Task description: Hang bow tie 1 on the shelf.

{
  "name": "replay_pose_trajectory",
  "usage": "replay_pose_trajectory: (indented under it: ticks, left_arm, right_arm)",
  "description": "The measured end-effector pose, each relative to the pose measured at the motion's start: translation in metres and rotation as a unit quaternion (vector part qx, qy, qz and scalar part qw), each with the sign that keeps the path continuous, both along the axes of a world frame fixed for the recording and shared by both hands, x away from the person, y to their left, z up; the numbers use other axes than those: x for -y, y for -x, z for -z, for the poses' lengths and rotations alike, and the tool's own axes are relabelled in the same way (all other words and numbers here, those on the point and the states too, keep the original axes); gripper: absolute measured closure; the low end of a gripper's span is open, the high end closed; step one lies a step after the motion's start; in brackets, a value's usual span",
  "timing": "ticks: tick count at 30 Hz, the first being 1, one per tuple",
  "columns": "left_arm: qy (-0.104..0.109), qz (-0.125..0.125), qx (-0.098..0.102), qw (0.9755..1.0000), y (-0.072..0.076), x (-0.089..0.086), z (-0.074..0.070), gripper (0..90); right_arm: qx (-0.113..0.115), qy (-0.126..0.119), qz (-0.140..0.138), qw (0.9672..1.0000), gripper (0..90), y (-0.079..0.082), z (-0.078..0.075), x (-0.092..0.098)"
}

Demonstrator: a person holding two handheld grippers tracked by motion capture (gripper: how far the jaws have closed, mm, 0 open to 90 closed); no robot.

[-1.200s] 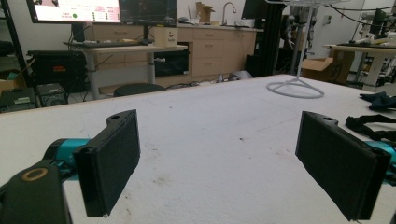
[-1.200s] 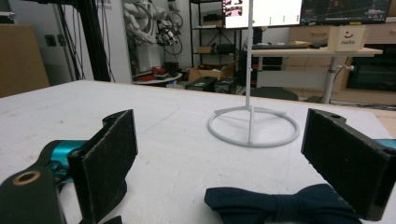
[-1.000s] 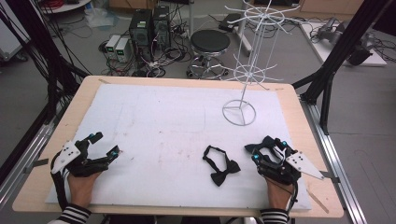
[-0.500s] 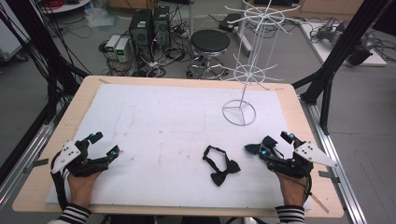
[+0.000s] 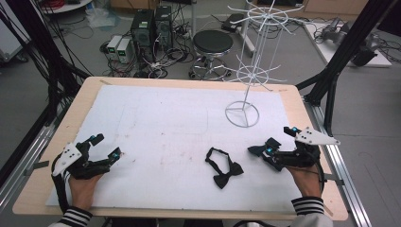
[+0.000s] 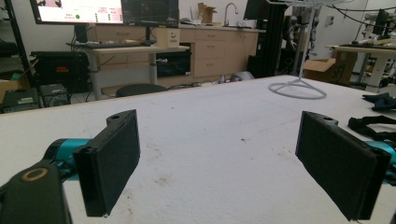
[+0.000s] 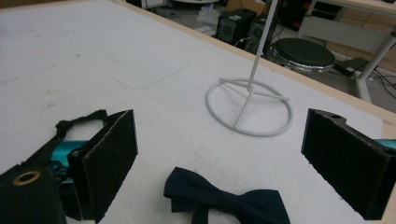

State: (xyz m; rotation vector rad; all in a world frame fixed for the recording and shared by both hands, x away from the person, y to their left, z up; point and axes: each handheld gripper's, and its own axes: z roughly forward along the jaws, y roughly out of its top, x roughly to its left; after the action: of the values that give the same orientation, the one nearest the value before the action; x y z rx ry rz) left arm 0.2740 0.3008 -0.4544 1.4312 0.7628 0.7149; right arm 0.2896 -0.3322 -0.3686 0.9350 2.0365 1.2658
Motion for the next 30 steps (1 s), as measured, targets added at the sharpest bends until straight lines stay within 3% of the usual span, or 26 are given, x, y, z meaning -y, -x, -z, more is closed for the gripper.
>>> replay_pose_trajectory:
  ticks: [2, 7, 12, 17, 18, 22, 23, 24, 25, 30]
  left_arm:
    - [0.001, 0.000, 0.001, 1.0000, 0.000, 0.000, 0.000, 14.3]
    - [0.007, -0.003, -0.001, 1.0000, 0.000, 0.000, 0.000, 14.3]
    - [0.007, -0.003, 0.000, 1.0000, 0.000, 0.000, 0.000, 14.3]
    - [0.008, -0.002, -0.001, 1.0000, 0.000, -0.001, 0.000, 14.3]
    - [0.007, -0.003, -0.001, 1.0000, 0.000, -0.001, 0.000, 14.3]
    - [0.009, -0.003, -0.002, 1.0000, 0.000, -0.001, 0.000, 14.3]
    - [0.009, -0.003, -0.002, 1.0000, 0.000, -0.001, 0.000, 14.3]
    - [0.009, -0.003, -0.003, 1.0000, 0.000, -0.001, 0.000, 14.3]
    - [0.009, -0.003, -0.002, 1.0000, 0.000, -0.001, 0.000, 14.3]
    - [0.009, -0.003, -0.002, 0.9999, 0.000, -0.001, 0.000, 14.3]
  right_arm:
    - [-0.004, 0.005, -0.001, 1.0000, 9.9, -0.002, -0.001, 0.001]
    - [-0.027, 0.049, -0.013, 0.9984, 9.9, -0.014, -0.007, 0.008]
    - [-0.051, 0.081, -0.033, 0.9949, 9.9, -0.024, -0.009, 0.011]
    - [-0.074, 0.115, -0.062, 0.9887, 9.9, -0.033, -0.006, 0.011]
    - [-0.066, 0.129, -0.070, 0.9869, 9.9, -0.036, -0.006, 0.011]
    - [-0.081, 0.148, -0.088, 0.9818, 10.0, -0.043, -0.004, 0.012]
    - [-0.081, 0.148, -0.088, 0.9818, 10.0, -0.043, -0.004, 0.012]
    - [-0.087, 0.161, -0.094, 0.9786, 10.0, -0.047, -0.003, 0.013]
    - [-0.087, 0.166, -0.098, 0.9774, 10.0, -0.049, -0.003, 0.013]
    - [-0.104, 0.166, -0.104, 0.9752, 10.0, -0.054, 0.001, 0.013]
